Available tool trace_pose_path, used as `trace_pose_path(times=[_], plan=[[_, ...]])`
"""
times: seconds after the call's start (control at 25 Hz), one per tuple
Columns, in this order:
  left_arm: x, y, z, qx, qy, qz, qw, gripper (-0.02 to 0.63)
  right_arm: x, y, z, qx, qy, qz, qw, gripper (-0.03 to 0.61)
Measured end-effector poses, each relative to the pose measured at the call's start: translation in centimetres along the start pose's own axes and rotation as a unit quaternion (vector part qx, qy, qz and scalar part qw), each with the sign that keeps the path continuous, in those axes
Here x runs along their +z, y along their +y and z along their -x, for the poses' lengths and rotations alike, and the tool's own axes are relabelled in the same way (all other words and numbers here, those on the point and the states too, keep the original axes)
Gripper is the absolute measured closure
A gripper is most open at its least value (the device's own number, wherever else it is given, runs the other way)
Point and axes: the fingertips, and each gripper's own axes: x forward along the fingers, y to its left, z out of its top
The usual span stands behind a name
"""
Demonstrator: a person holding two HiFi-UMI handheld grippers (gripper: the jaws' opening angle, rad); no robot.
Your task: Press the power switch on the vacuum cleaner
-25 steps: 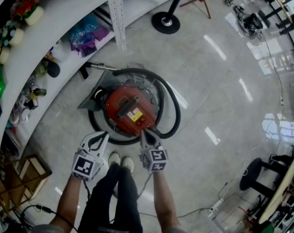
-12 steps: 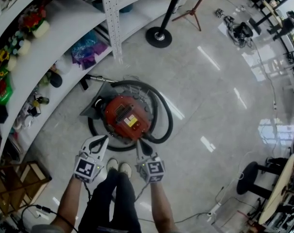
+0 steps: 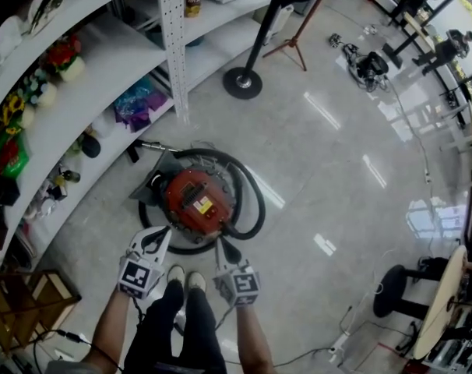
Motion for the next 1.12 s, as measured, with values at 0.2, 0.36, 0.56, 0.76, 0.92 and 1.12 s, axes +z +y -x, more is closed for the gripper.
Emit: trace_pose_path(times=[0.2,0.36,0.56,0.76,0.92,1.12], plan=[[2.0,-0.1,2.0,0.001,-0.005,-0.003,1.0000,0.607,1.8,1.6,1.9,-0.001,0.000,-0.005,1.000,0.566],[4.0,-0.3,3.8,0.002,-0.011,-0.005,0.9999,0.607,4.2,3.3,3.2,-0.002,0.000,-0.004,1.000,0.566],[6.8,-1.3,5.6,0.001,-0.022,-0.013,0.9997,0.607,7.1,5.0,4.9,-0.002,-0.015,-0.004,1.000,0.566],[9.8,-1.6,7.6,0.000,-0.034,-0.019,0.9992,0.607,9.9,6.9,6.7,-0.002,-0.021,-0.004,1.000,0.566],[11.8,-1.7,9.3,0.004,-0.043,-0.017,0.9989,0.607,12.0,7.9,8.0,-0.003,-0.037,-0.001,0.999,0.566],[14.1,-1.7,11.0,0.013,-0.056,-0.014,0.9983,0.607,14.4,9.2,9.5,-0.007,-0.055,-0.001,0.998,0.566]])
